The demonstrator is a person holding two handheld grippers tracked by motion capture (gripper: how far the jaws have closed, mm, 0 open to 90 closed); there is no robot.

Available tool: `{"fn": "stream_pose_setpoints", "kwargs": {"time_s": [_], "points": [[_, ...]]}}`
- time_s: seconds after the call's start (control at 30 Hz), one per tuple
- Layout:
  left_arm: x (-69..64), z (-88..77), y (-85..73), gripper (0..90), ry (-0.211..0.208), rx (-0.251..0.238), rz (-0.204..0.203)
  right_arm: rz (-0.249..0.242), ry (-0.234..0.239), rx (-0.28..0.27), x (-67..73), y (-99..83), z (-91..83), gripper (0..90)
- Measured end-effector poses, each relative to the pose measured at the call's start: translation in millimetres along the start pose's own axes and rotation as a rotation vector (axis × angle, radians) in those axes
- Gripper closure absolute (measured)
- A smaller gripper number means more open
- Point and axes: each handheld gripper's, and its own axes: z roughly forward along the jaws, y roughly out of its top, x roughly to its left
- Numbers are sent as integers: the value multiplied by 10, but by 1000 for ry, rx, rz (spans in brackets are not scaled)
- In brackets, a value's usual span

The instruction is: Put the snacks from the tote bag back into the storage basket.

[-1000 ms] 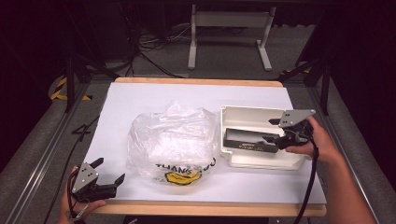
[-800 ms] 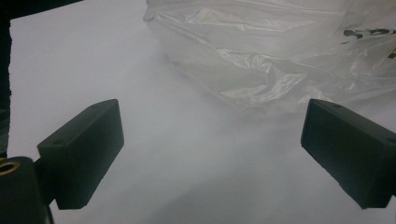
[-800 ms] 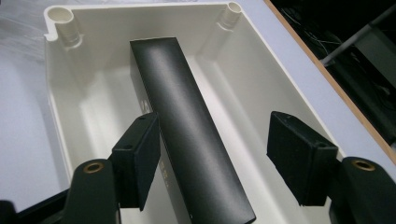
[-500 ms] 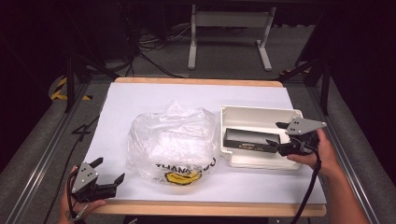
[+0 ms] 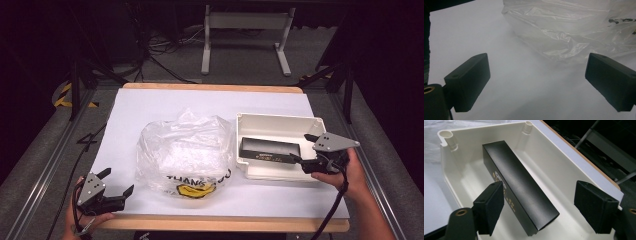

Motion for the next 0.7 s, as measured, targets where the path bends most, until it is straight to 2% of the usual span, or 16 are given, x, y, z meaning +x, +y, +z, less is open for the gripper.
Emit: {"fn": "stream_pose_setpoints", "kwargs": {"time_s": [0.13, 0.3, 0.4, 0.7], "points": [[-1, 12, 11, 69, -6, -2, 5, 14, -26, -3, 36, -46, -66, 202], [7, 12, 25, 69, -4, -13, -1, 44, -75, -48, 76, -116, -185, 160], [6, 20, 35, 69, -6, -15, 2, 66, -75, -64, 99, -154, -230, 139], [14, 68, 58, 69, -17, -19, 6, 85, -134, -89, 188, -255, -359, 110]]}}
